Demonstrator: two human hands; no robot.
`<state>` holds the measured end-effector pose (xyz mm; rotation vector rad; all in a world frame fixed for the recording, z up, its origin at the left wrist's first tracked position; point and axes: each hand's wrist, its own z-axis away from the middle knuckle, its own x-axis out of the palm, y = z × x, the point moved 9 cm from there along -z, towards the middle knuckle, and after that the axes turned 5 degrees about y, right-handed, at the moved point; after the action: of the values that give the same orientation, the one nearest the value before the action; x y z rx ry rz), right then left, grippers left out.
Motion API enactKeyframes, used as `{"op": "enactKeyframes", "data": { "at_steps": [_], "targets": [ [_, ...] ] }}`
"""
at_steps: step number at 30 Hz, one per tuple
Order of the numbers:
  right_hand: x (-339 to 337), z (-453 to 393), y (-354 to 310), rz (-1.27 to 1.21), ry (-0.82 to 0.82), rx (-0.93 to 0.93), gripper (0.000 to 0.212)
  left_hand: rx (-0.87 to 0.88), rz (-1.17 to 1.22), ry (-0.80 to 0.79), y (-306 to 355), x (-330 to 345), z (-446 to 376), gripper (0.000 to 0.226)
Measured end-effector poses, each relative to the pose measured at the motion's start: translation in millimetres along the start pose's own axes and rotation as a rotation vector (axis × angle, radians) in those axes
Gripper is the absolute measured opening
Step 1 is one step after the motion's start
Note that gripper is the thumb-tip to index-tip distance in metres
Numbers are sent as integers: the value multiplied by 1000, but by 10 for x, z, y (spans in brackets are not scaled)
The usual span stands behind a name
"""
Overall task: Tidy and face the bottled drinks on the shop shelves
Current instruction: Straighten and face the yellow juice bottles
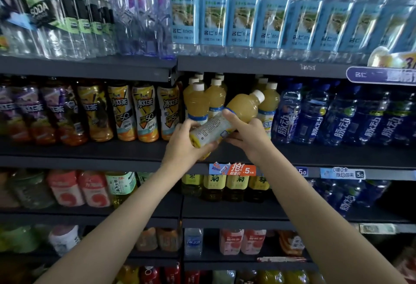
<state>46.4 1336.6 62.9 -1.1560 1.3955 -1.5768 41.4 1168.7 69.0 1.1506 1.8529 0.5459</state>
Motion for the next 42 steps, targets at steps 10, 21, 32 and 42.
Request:
{"op": "enactKeyframes", "data": {
  "at_steps": [10,21,32,42],
  "targets": [
    [65,-19,-80,-448,-142,126,55,-261,616,-38,-73,-118,26,75],
    [92,40,22,-301,-86,164,47,150,263,-231,281,-118,33,64],
    [130,106,-117,320,-75,-294,51,-151,206,-358,-142,208,43,52],
    [-21,-33,-45,282,146,-268,59,171,-298,-173,-73,242,-85,76]
  ]
}}
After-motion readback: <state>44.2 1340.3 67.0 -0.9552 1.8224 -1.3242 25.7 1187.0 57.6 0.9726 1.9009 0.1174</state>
